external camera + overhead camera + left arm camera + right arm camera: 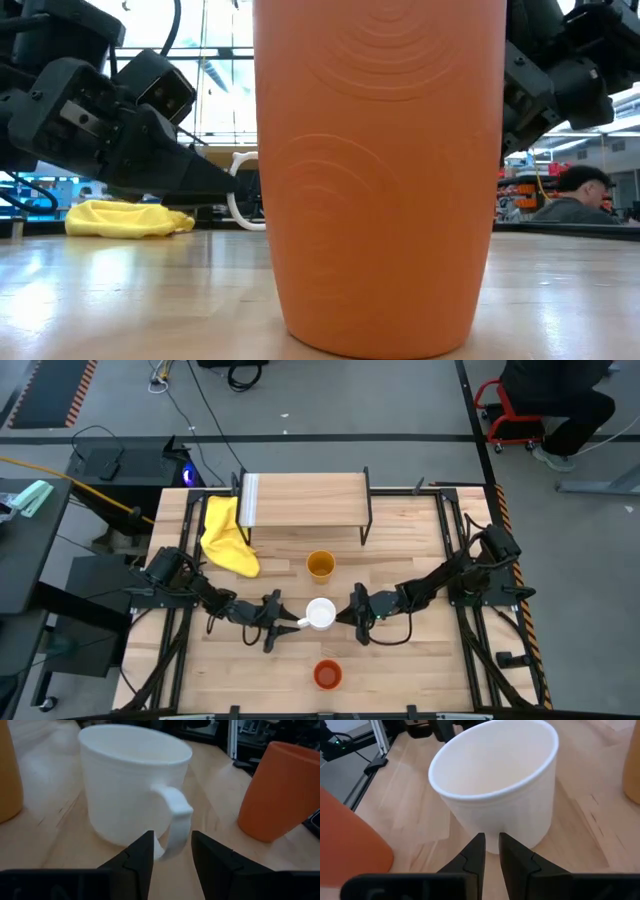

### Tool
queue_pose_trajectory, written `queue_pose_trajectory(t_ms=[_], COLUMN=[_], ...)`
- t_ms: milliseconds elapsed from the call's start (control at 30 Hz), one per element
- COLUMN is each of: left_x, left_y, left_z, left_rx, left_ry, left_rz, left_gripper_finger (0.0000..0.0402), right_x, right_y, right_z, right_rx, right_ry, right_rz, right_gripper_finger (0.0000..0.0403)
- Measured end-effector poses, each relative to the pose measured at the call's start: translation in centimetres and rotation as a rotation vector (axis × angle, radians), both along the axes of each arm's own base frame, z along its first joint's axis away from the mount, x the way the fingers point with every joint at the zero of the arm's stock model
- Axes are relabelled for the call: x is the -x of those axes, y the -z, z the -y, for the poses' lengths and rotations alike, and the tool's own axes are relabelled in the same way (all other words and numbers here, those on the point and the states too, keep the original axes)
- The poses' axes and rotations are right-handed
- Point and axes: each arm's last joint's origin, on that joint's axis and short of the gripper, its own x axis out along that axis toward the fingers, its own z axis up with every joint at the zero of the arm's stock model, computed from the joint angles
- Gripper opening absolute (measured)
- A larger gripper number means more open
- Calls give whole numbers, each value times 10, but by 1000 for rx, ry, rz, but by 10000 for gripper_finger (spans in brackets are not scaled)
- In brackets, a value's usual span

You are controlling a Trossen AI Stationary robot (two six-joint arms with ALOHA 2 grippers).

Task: Stack small to large cups/mugs on shelf
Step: Put the white mug on the shelf

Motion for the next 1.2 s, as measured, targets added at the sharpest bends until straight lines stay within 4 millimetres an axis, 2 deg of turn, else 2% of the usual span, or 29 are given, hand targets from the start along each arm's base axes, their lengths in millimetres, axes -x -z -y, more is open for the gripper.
queue_pose_trajectory(t_ms=[233, 1200], left_x=[-9, -13], left_y=[-6, -6], left_z=[7, 9], left_rx=[1, 8], left_ry=[66, 62], left_rz=[28, 15], left_gripper_finger=[131, 119], right_x=[-2, -6], right_y=[0, -1], right_z=[8, 22], right_rx=[11, 71], right_ry=[23, 36], right_rz=[2, 20], right_gripper_finger=[61, 61])
